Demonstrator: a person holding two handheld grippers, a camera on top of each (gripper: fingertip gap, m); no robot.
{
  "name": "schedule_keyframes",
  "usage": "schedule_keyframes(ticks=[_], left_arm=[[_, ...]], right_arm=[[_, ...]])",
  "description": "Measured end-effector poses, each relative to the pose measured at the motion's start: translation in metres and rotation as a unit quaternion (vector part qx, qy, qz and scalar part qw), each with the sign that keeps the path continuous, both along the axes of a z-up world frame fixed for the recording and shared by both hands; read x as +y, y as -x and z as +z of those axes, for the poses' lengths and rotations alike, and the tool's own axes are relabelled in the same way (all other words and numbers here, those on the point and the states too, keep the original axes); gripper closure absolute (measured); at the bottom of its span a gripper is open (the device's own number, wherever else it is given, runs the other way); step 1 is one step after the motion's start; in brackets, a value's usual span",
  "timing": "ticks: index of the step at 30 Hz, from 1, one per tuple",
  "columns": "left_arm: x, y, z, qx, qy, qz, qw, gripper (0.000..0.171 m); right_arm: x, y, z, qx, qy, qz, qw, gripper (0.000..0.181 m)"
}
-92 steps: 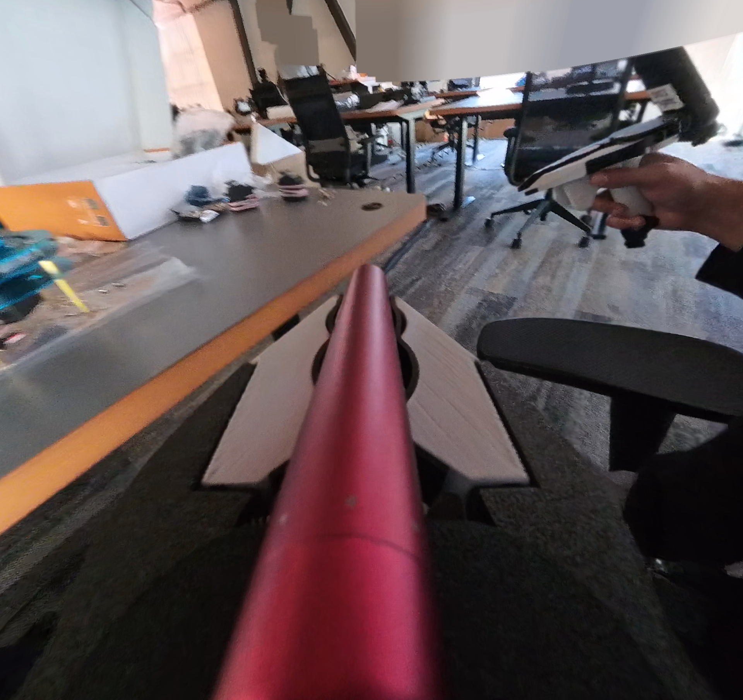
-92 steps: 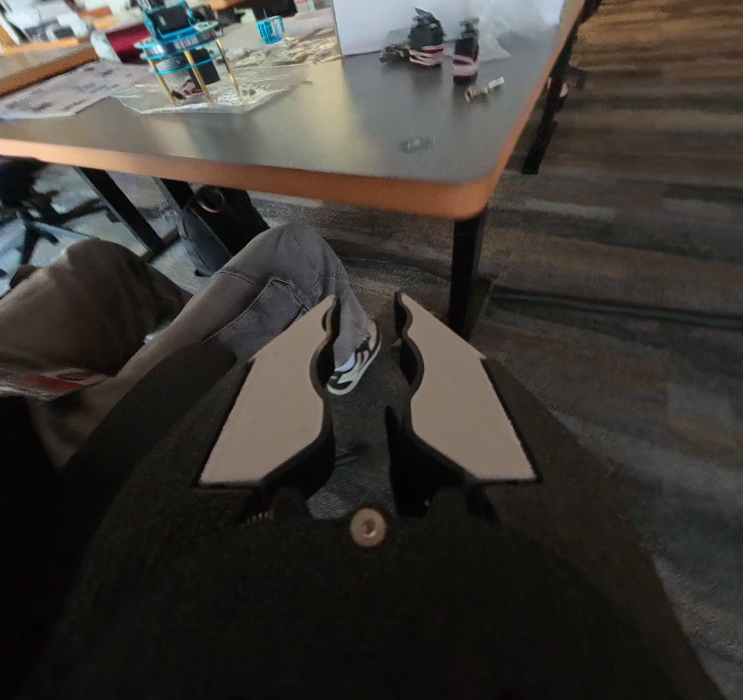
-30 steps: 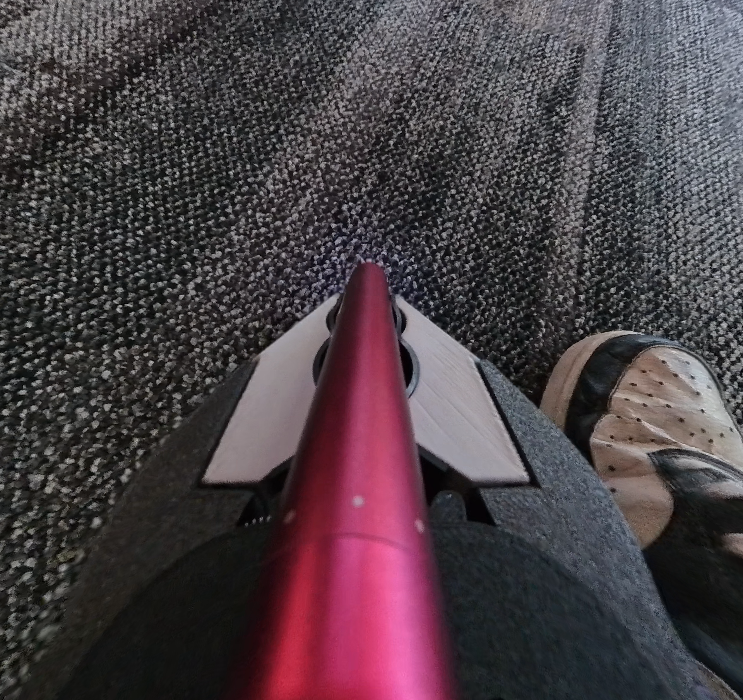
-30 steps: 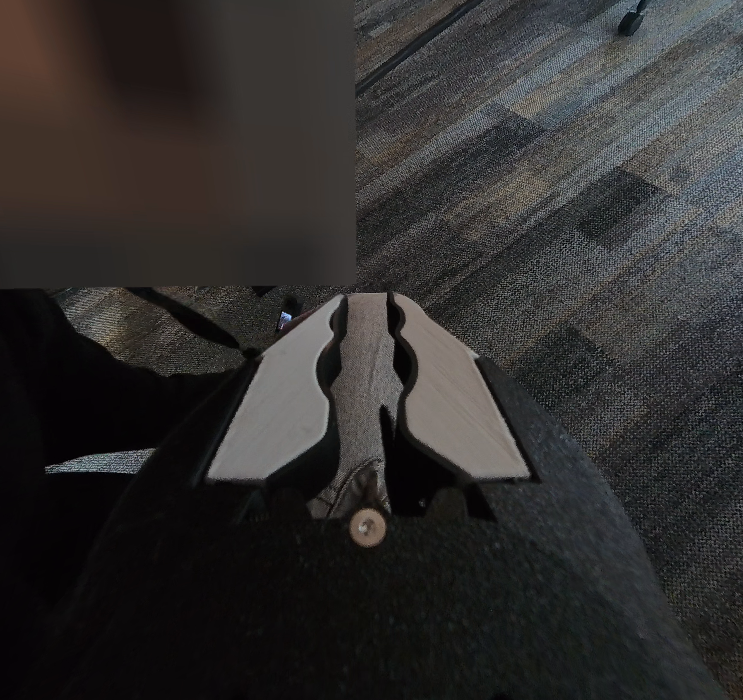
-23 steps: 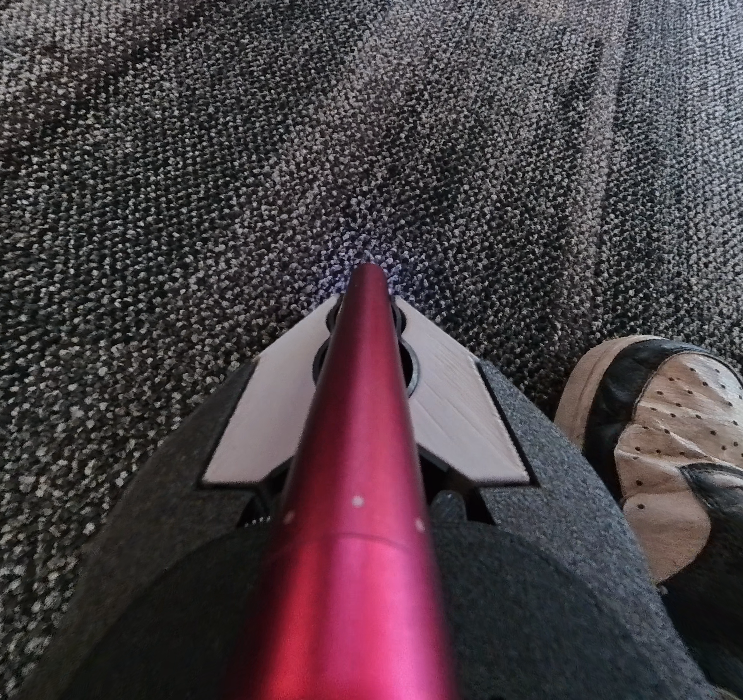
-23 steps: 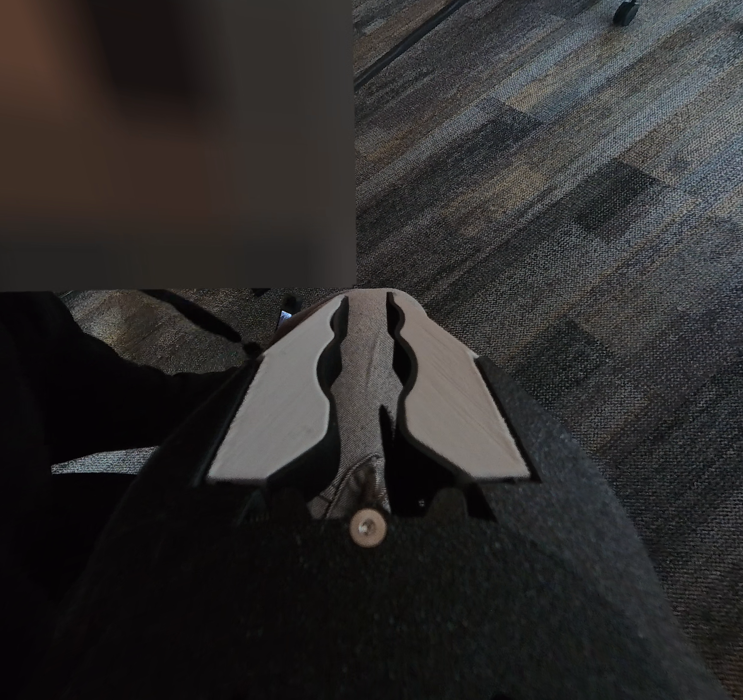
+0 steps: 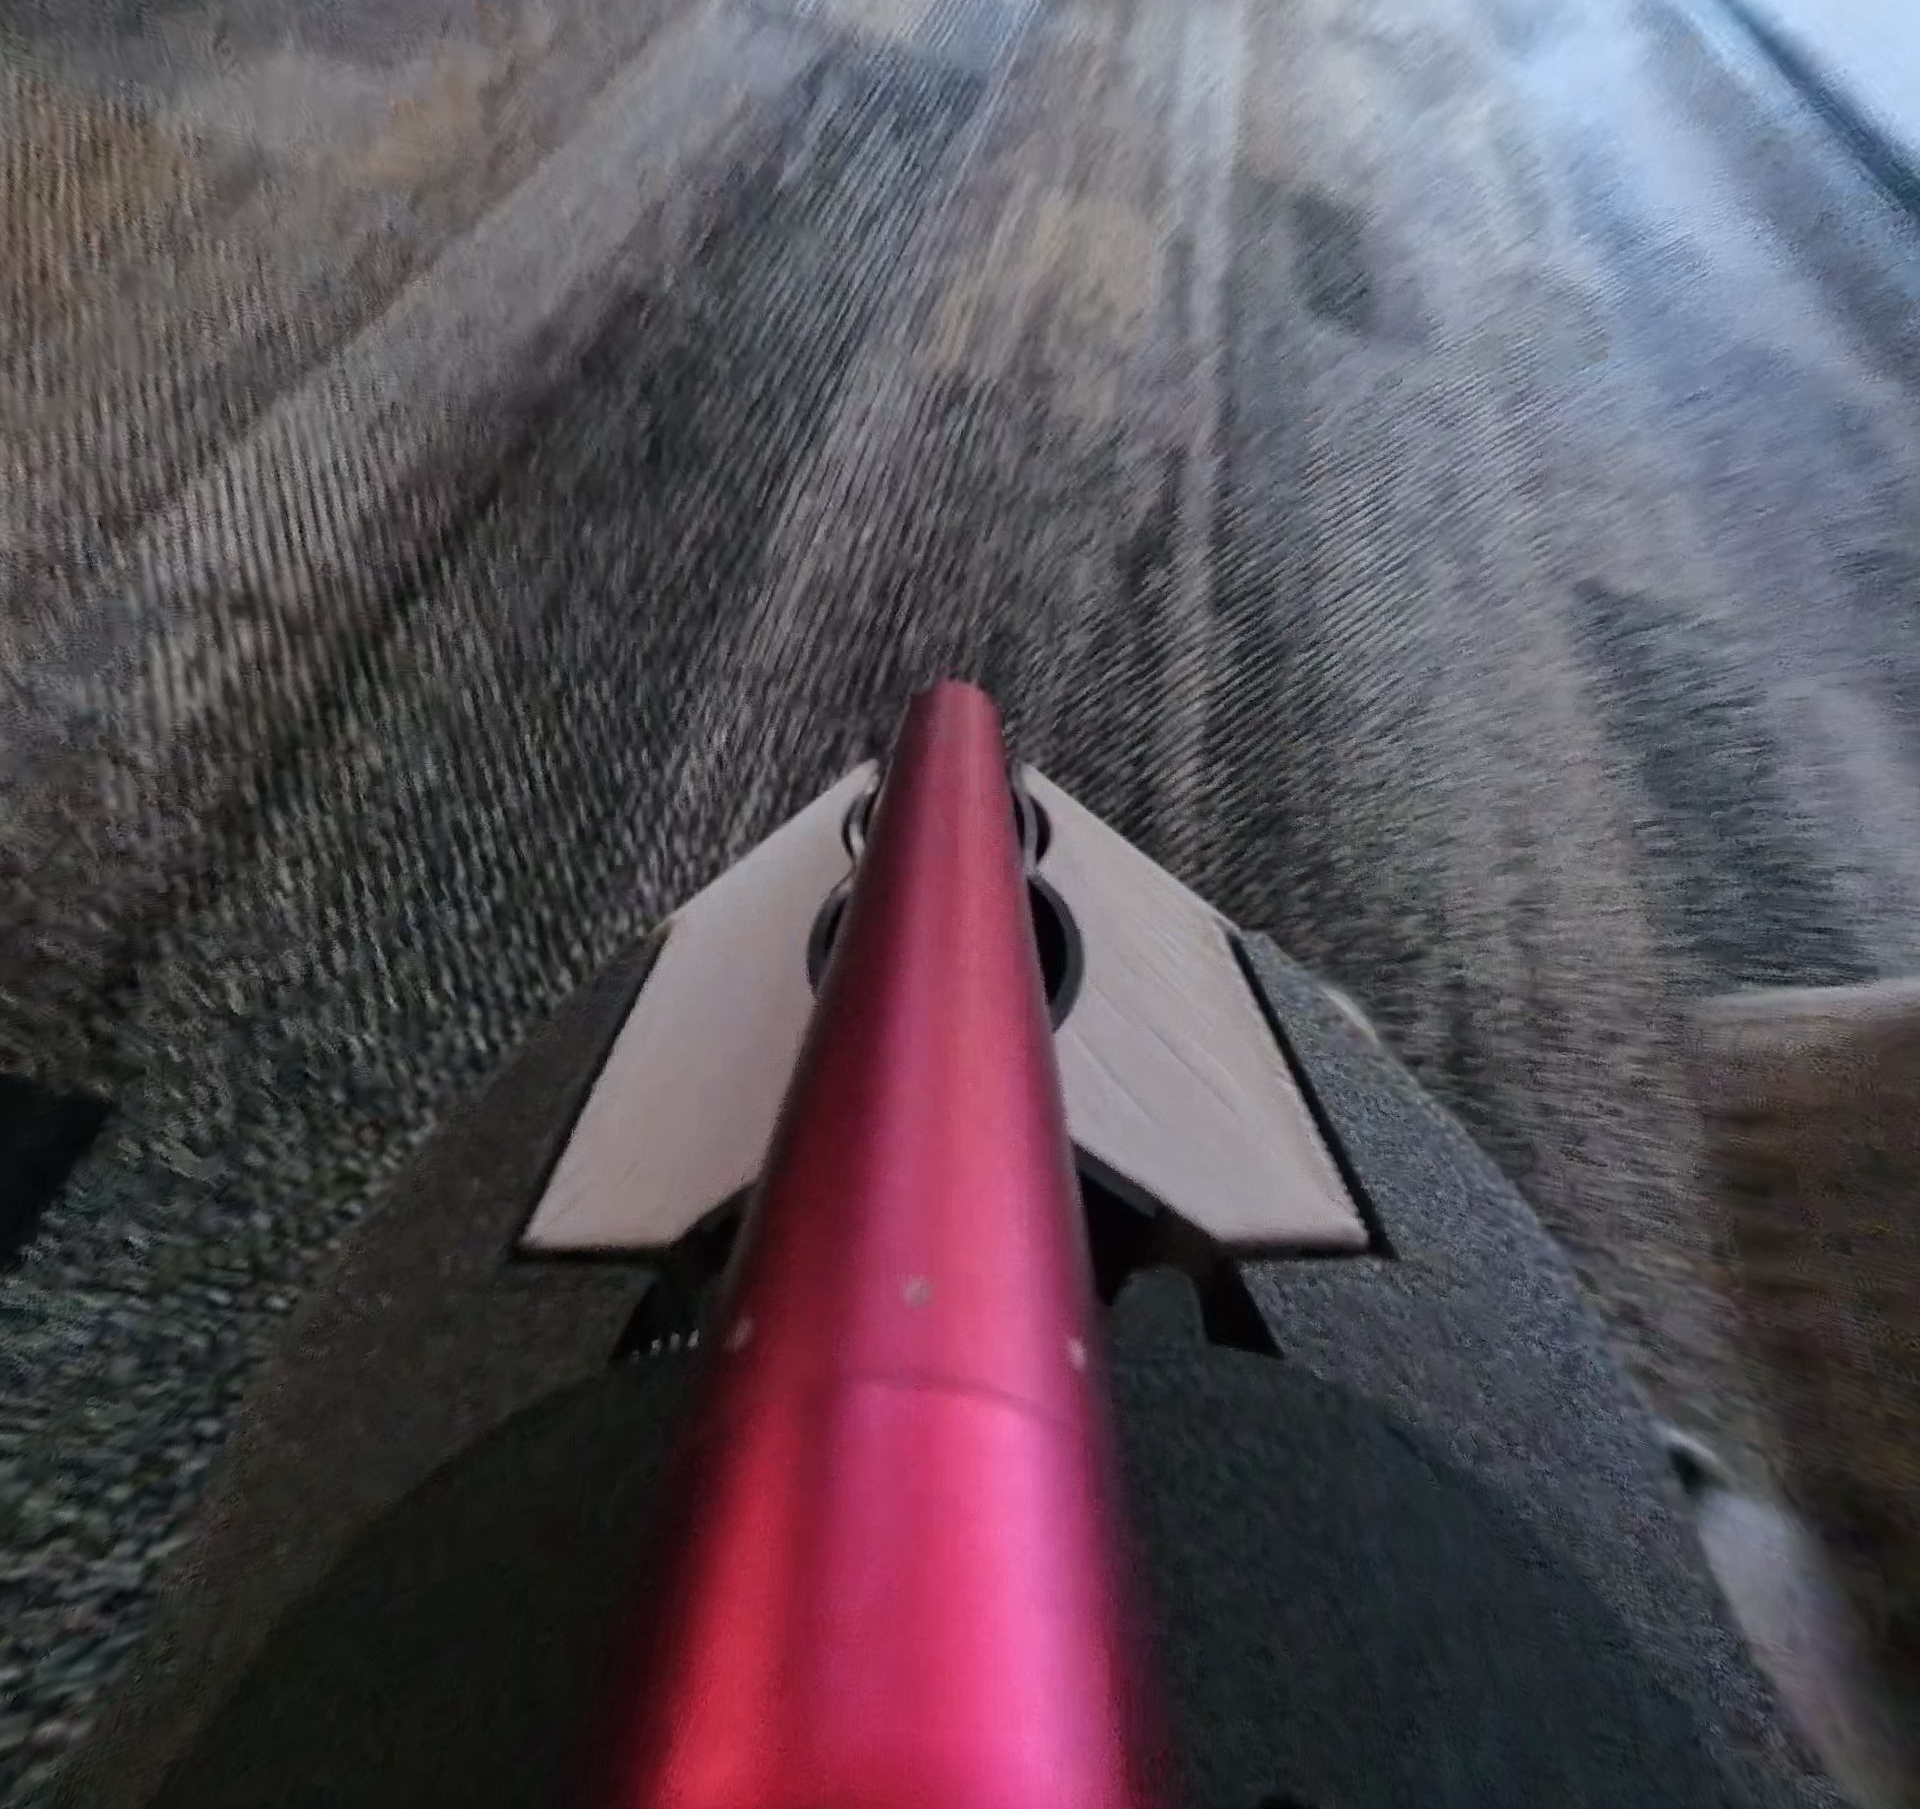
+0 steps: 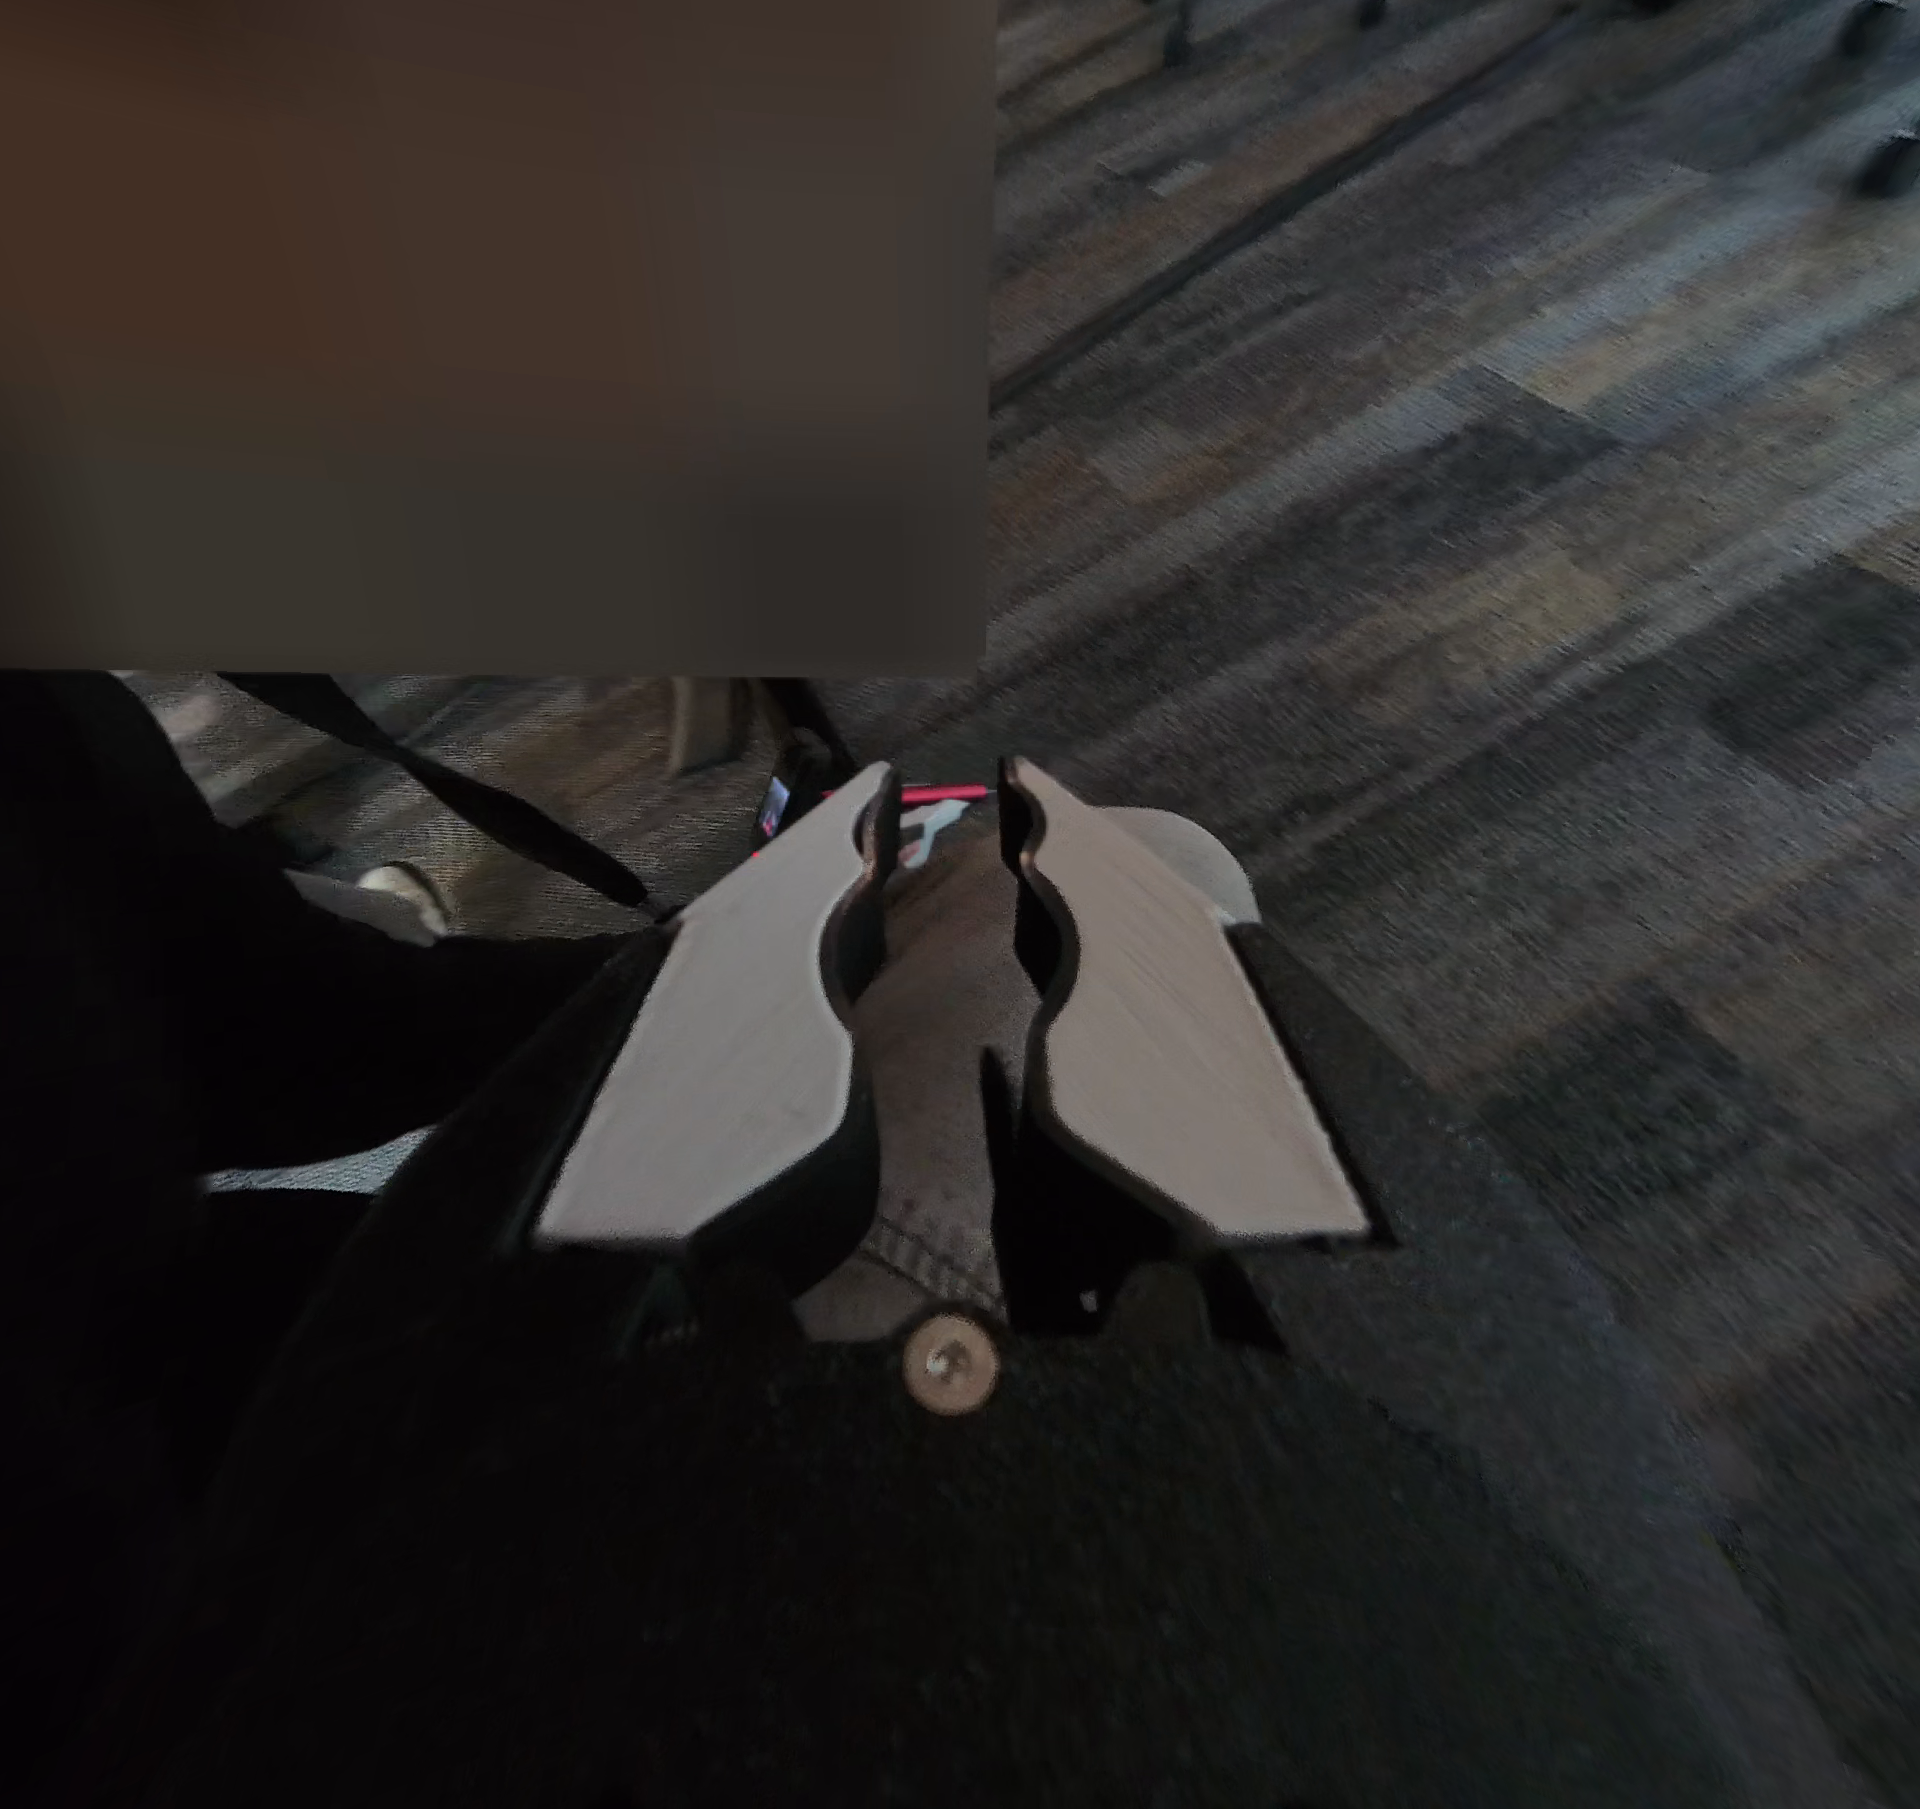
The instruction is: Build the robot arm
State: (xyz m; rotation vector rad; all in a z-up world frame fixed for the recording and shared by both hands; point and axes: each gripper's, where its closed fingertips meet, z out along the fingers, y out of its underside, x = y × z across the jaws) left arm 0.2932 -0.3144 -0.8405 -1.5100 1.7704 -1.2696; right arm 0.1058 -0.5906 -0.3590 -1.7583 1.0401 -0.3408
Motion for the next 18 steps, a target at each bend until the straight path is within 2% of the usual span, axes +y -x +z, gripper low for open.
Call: schedule_keyframes(ticks=[1, 3, 6, 11, 13, 15, 18], left_arm=[[0.003, 0.007, 0.038, -0.014, 0.013, -0.015, 1.0, 0.151], [0.008, 0.026, 0.122, -0.043, 0.061, -0.046, 0.996, 0.15], [0.021, 0.07, 0.259, -0.099, 0.071, -0.102, 0.987, 0.15], [0.059, 0.173, 0.485, -0.188, 0.1, -0.13, 0.968, 0.149], [0.075, 0.224, 0.551, -0.198, 0.095, -0.122, 0.968, 0.149], [0.09, 0.279, 0.604, -0.212, 0.091, -0.116, 0.966, 0.149], [0.123, 0.355, 0.659, -0.231, 0.081, -0.071, 0.967, 0.149]], right_arm=[[0.012, 0.001, 0.008, -0.006, -0.013, 0.02, 1.0, 0.163], [0.041, 0.006, 0.025, -0.013, -0.045, 0.068, 0.997, 0.162], [0.088, 0.018, 0.052, -0.034, -0.074, 0.142, 0.987, 0.158], [0.176, 0.047, 0.097, -0.082, -0.058, 0.286, 0.953, 0.154], [0.216, 0.066, 0.123, -0.109, -0.043, 0.345, 0.931, 0.154], [0.26, 0.092, 0.147, -0.136, -0.019, 0.408, 0.902, 0.149], [0.332, 0.137, 0.181, -0.164, -0.015, 0.489, 0.857, 0.147]])
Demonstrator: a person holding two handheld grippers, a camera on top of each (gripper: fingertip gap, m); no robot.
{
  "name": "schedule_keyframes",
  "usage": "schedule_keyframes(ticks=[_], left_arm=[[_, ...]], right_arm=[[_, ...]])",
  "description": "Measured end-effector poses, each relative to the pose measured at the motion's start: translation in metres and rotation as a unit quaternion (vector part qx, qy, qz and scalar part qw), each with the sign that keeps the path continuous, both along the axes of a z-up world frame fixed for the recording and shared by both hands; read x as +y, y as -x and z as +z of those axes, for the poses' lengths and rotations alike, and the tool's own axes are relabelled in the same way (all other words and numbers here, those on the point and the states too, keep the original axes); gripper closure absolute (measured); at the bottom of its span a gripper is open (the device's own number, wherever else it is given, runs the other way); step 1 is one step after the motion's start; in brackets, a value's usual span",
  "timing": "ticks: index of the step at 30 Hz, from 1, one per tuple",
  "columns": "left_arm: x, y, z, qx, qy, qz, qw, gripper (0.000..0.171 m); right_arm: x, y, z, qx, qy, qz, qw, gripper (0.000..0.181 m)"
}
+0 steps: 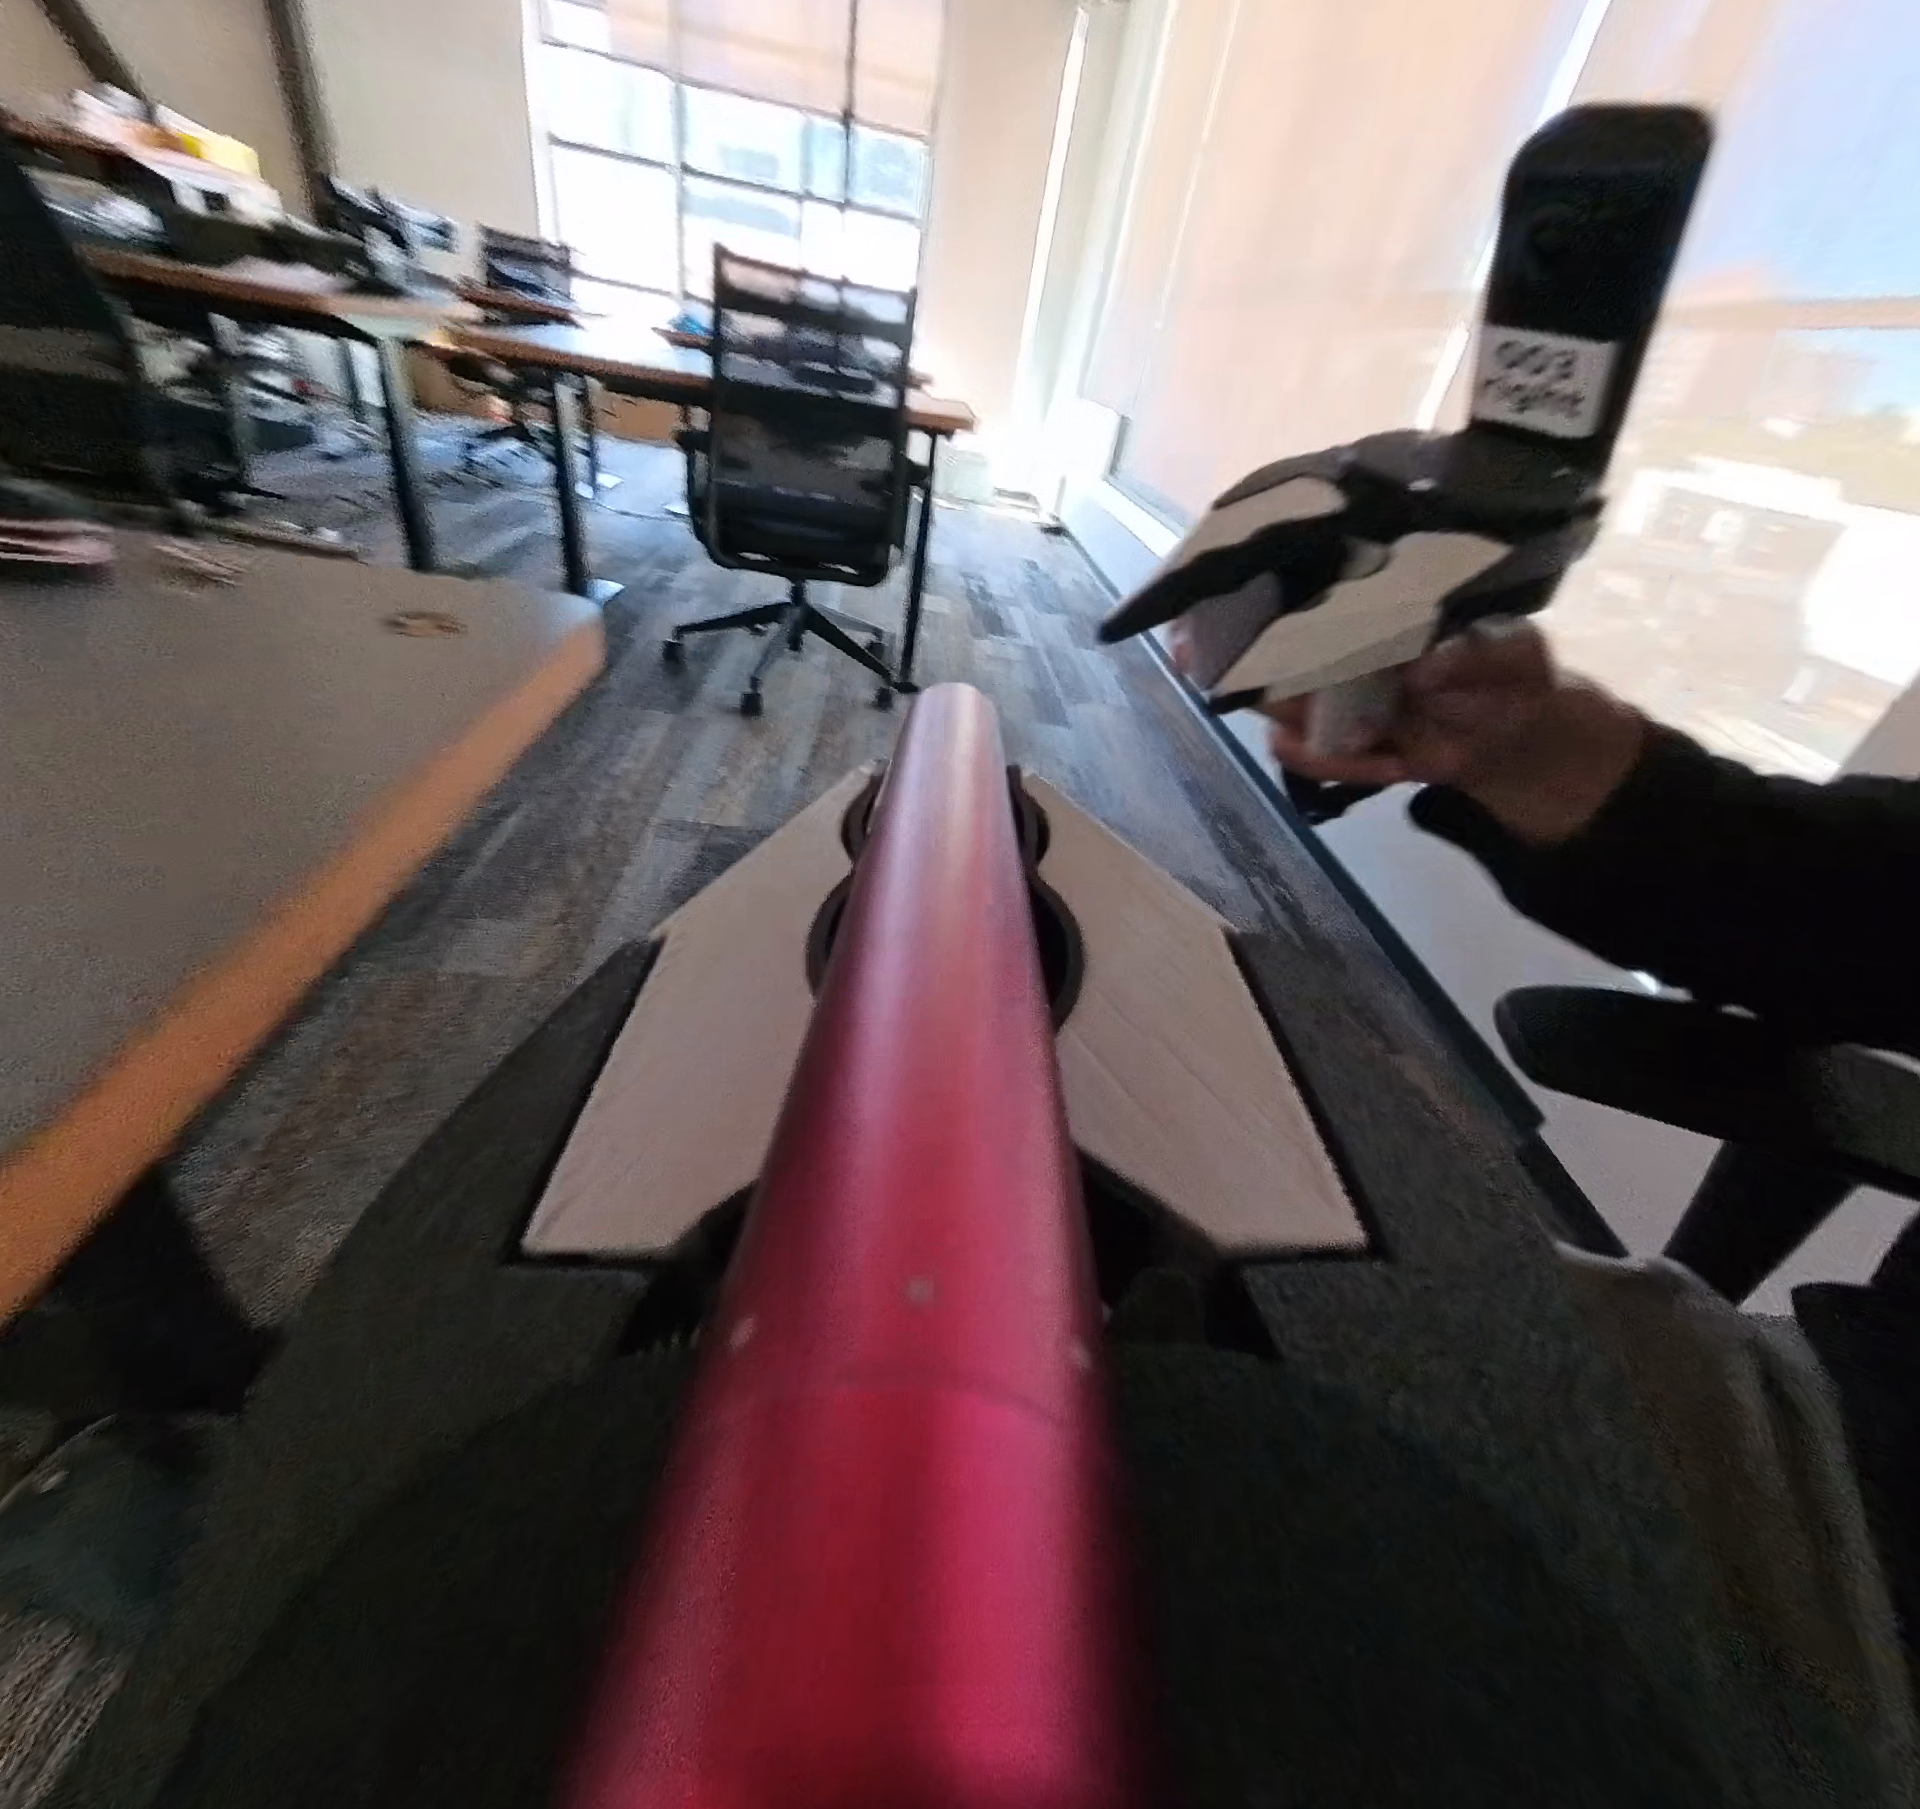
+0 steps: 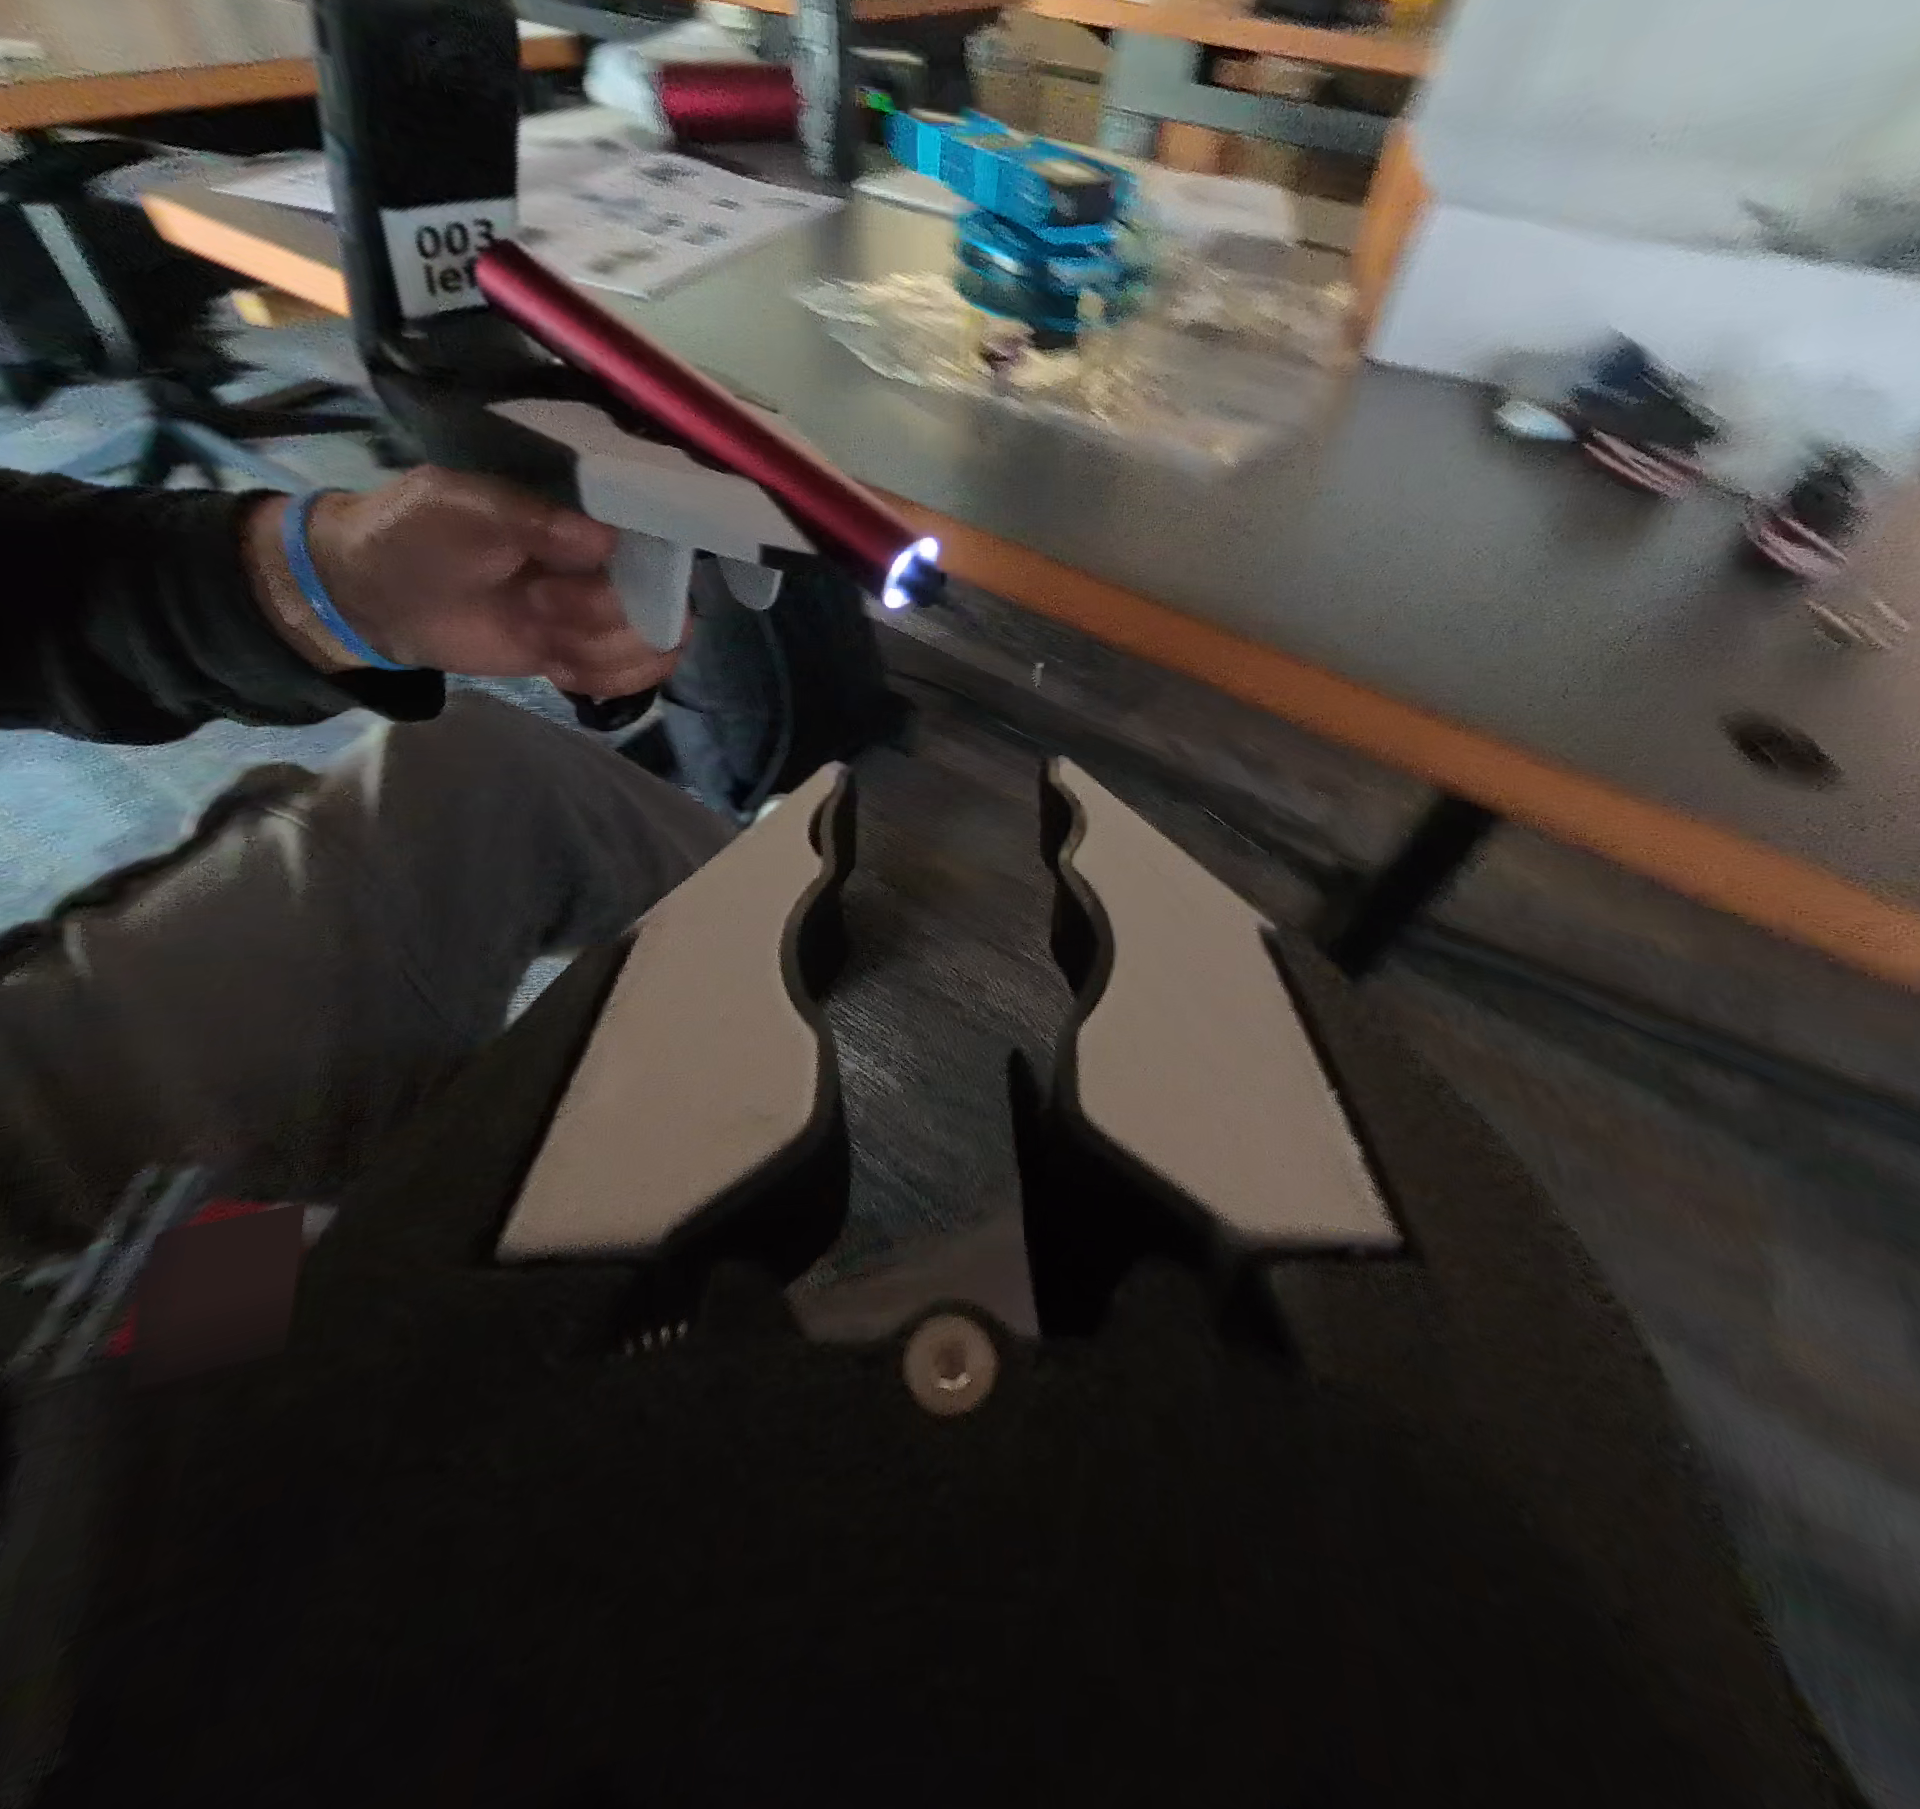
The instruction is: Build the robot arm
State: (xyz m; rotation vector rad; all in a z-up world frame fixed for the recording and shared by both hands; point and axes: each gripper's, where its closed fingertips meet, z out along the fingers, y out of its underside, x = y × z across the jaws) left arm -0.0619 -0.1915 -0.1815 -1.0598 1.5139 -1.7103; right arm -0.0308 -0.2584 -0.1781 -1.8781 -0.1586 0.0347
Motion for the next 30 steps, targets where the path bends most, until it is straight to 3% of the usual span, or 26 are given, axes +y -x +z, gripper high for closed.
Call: schedule_keyframes(ticks=[3, 6, 8, 12, 19, 22, 30], left_arm=[[0.038, 0.063, 0.034, -0.016, 0.042, 0.05, 0.998, 0.151], [0.075, 0.109, 0.047, -0.032, 0.069, 0.094, 0.993, 0.151], [0.102, 0.127, 0.05, -0.036, 0.084, 0.13, 0.987, 0.146], [0.155, 0.142, 0.058, -0.048, 0.106, 0.185, 0.976, 0.151], [0.2, 0.139, 0.055, -0.047, 0.113, 0.203, 0.972, 0.151], [0.21, 0.132, 0.055, -0.046, 0.099, 0.212, 0.971, 0.151], [0.229, 0.114, 0.056, -0.044, 0.093, 0.229, 0.968, 0.151]], right_arm=[[0.07, 0.048, 0.016, 0.013, -0.001, 0.096, 0.995, 0.146], [0.131, 0.084, 0.027, 0.011, -0.022, 0.158, 0.987, 0.15], [0.165, 0.106, 0.031, 0.007, -0.027, 0.196, 0.98, 0.151], [0.219, 0.122, 0.039, -0.001, -0.045, 0.232, 0.972, 0.159], [0.273, 0.128, 0.048, -0.008, -0.047, 0.287, 0.957, 0.164], [0.286, 0.12, 0.046, -0.023, -0.045, 0.291, 0.955, 0.176], [0.304, 0.089, 0.044, -0.125, -0.062, 0.303, 0.943, 0.178]])
